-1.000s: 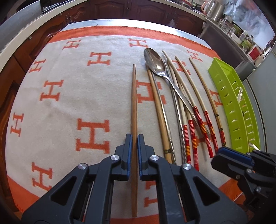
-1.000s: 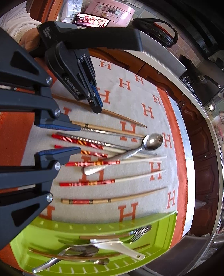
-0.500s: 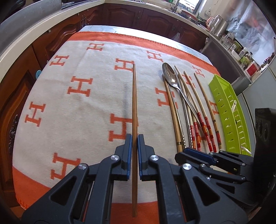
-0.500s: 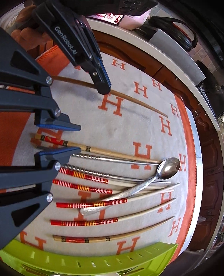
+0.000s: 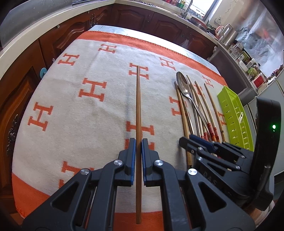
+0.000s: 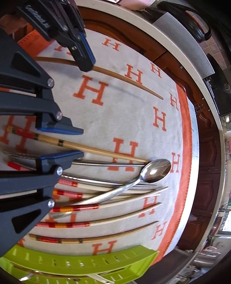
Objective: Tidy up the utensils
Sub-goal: 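Lift the wooden chopstick with the left tool while the right tool grasps a red-banded chopstick, then carry both chopsticks into the green tray and open both tools to release them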
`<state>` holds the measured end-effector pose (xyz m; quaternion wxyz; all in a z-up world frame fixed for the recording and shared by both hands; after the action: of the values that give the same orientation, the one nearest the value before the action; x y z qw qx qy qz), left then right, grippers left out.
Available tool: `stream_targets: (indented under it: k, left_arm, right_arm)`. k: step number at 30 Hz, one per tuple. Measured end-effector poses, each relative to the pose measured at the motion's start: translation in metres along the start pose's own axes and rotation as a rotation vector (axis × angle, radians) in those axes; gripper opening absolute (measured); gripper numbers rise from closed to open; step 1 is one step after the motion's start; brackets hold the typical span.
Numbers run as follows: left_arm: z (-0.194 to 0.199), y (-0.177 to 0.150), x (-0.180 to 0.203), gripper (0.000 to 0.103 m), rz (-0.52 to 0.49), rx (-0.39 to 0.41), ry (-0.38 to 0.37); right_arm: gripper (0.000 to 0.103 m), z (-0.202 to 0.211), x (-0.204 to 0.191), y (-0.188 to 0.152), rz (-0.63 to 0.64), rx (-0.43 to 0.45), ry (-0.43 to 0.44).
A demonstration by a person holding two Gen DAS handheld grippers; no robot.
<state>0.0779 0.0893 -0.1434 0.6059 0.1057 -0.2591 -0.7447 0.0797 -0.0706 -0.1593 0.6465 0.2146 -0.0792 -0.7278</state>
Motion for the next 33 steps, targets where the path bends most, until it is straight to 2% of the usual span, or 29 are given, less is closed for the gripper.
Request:
stream_targets:
  k: [4,6,9,16,20,26,33]
  left_arm:
    - [-0.001,-0.001,-0.006,0.004,0.013,-0.003,0.004]
    - [-0.001,-0.002,-0.007,0.004,0.016,-0.005,0.006]
    - [-0.001,-0.002,-0.007,0.004,0.019,-0.006,0.008]
    - [0.007,0.001,-0.002,0.004,0.017,0.004,0.016]
    - [0.016,0.005,0.004,0.004,0.01,0.015,0.013]
    - [0.029,0.017,0.031,0.004,-0.029,0.027,-0.025]
    - [0.038,0.043,0.093,0.004,-0.126,0.04,-0.091]
  right_arm:
    - [0.018,-0.003,-0.008,0.002,0.043,0.029,-0.051]
    - [0.009,-0.003,-0.009,0.002,0.051,0.035,-0.06]
    - [0.006,-0.002,-0.01,0.001,0.053,0.025,-0.048]
    - [0.006,0.012,-0.013,-0.012,0.008,-0.068,0.123]
    - [0.006,0.033,-0.009,-0.014,-0.019,-0.073,0.201]
    - [0.006,0.075,0.017,-0.007,-0.075,-0.024,0.267]
    - [0.006,0.112,0.075,0.006,-0.158,0.059,0.254]
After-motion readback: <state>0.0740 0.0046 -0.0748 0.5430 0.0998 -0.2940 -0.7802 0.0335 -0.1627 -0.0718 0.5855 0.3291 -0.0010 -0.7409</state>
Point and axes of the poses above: each gripper's, at about its wrist camera, not at the fingertips, and z roughly against the way its jaws point, x to its right, y to its top, the point moved 4 cm from there along -z, roughly the way its jaws point, and after that the axes turned 15 degrees about -z, right-handed, at the moved point
